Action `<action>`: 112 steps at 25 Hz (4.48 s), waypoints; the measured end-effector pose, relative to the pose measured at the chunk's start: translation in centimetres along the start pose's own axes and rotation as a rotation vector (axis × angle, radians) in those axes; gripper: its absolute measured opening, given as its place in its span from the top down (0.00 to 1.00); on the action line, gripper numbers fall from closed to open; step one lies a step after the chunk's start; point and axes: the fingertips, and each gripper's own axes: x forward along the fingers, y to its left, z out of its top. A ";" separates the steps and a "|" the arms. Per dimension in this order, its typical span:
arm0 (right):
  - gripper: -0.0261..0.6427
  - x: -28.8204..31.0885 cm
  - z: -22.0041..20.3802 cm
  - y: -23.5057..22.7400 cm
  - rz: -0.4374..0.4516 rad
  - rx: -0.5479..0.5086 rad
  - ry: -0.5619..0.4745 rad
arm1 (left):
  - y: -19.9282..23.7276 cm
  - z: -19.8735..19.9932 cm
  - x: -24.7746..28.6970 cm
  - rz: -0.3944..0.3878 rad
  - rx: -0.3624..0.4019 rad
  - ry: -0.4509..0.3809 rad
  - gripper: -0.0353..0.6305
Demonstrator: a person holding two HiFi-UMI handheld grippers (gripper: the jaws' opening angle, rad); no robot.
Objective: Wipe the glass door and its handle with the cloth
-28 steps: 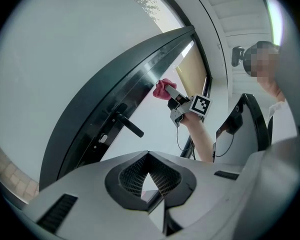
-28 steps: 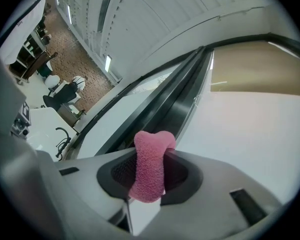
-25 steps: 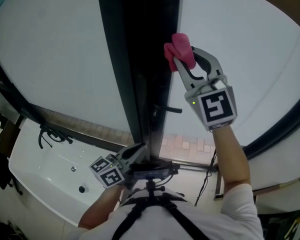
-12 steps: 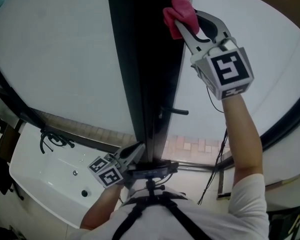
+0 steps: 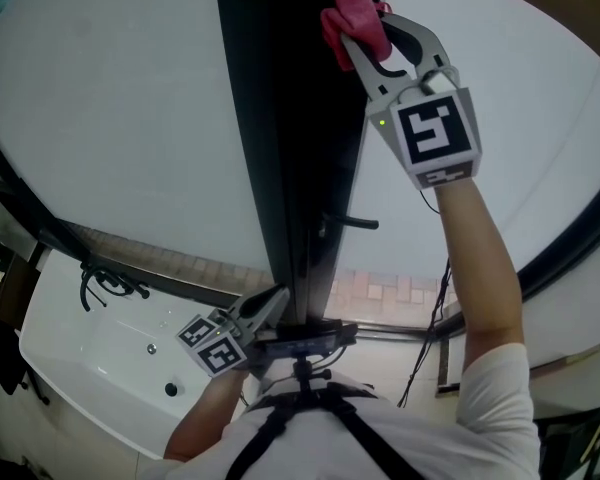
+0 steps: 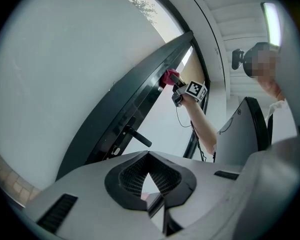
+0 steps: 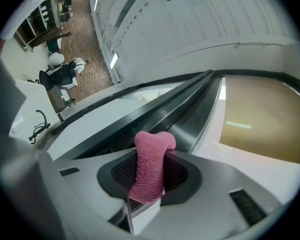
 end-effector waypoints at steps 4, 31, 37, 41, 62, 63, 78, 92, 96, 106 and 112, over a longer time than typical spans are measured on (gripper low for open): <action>0.81 0.5 -1.2 1.1 0.025 -0.012 0.027 | 0.2 -0.2 -0.1 0.004 -0.009 -0.002 0.96; 0.80 -0.6 -5.1 6.2 0.138 -0.151 0.090 | 0.5 -1.4 0.5 0.010 -0.041 0.006 0.96; 0.80 -1.1 -6.0 7.1 0.150 -0.148 0.095 | 0.5 -1.6 0.9 0.010 -0.044 0.015 0.96; 0.80 -1.3 -6.3 7.5 0.154 -0.141 0.096 | 0.5 -1.7 1.1 0.011 -0.045 0.019 0.96; 0.80 -3.3 -9.0 10.8 0.185 -0.118 0.118 | 0.5 -2.6 1.2 0.030 -0.061 0.032 0.96; 0.80 -3.4 -9.2 11.1 0.187 -0.118 0.121 | 0.5 -2.7 1.2 0.029 -0.061 0.032 0.96; 0.80 -4.9 -12.3 14.6 0.224 -0.061 0.181 | 0.8 -2.8 1.4 0.028 -0.069 0.041 0.96; 0.80 -6.2 -14.8 17.2 0.248 0.000 0.243 | 0.7 -3.2 1.7 0.023 -0.073 0.051 0.96; 0.80 -6.5 -15.1 17.8 0.260 0.021 0.260 | 0.5 -3.2 1.7 0.020 -0.074 0.054 0.96; 0.80 -7.3 -16.5 19.6 0.285 0.124 0.327 | 0.5 -3.3 1.8 0.018 -0.075 0.062 0.96; 0.80 -8.0 -17.1 20.4 0.315 0.156 0.371 | 0.3 -3.4 1.7 0.019 -0.076 0.062 0.96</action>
